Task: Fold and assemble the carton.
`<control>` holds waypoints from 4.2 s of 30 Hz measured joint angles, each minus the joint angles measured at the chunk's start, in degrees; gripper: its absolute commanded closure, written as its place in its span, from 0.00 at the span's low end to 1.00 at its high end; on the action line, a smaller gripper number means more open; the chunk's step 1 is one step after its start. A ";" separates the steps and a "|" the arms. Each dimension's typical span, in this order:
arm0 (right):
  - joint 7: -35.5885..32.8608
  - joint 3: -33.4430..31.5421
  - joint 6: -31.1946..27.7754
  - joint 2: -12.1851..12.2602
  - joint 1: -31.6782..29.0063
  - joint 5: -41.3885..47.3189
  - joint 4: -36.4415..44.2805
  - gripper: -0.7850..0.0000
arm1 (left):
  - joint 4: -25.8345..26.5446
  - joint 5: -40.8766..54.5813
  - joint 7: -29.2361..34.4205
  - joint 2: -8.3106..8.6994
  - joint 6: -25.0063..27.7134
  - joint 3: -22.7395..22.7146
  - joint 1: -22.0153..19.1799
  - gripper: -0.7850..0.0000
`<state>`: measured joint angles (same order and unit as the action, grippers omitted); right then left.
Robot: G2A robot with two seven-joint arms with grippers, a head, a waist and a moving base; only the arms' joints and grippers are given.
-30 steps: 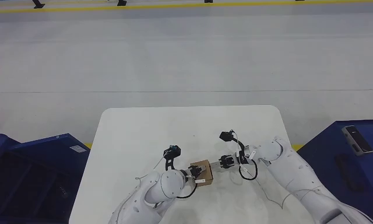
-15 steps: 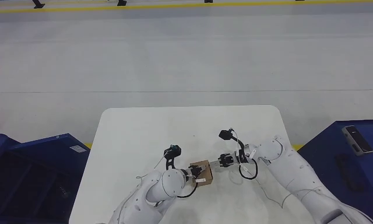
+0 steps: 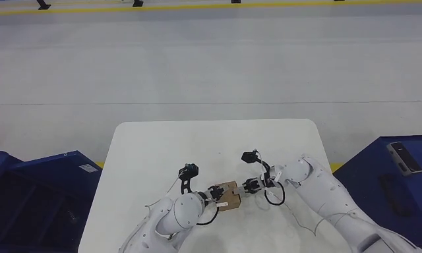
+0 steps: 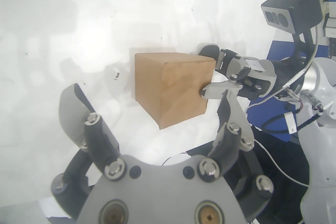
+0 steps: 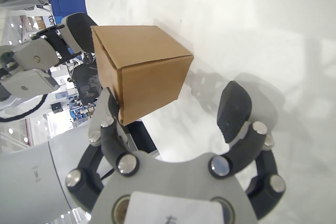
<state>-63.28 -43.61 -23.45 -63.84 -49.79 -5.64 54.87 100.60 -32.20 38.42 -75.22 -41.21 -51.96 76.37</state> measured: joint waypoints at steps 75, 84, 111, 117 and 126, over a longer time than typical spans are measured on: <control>-13.88 -0.94 -1.80 -3.39 1.71 35.89 -5.11 0.00 | 12.06 7.06 -6.34 2.67 10.16 -17.23 13.74 0.00; -13.04 -7.45 -4.52 -1.50 -0.75 42.68 -0.35 0.00 | 12.06 7.06 -6.34 2.67 10.16 -17.23 13.74 0.00; -3.56 -9.36 -2.25 -1.00 -4.10 40.69 2.55 0.00 | 9.43 -13.30 -6.01 6.51 66.38 -18.15 17.10 0.00; 0.86 -10.14 -2.59 -0.65 -5.32 37.40 4.37 0.00 | 9.49 -13.10 -5.61 6.50 64.12 -18.20 17.11 0.00; 0.15 -12.19 -0.44 -0.12 -7.49 39.75 4.75 0.00 | -0.95 -23.22 -17.47 6.42 76.19 -15.41 10.93 0.00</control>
<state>-63.13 -55.80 -23.89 -63.96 -57.27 34.11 59.62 99.65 -55.41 20.95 -68.80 34.98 -67.37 87.30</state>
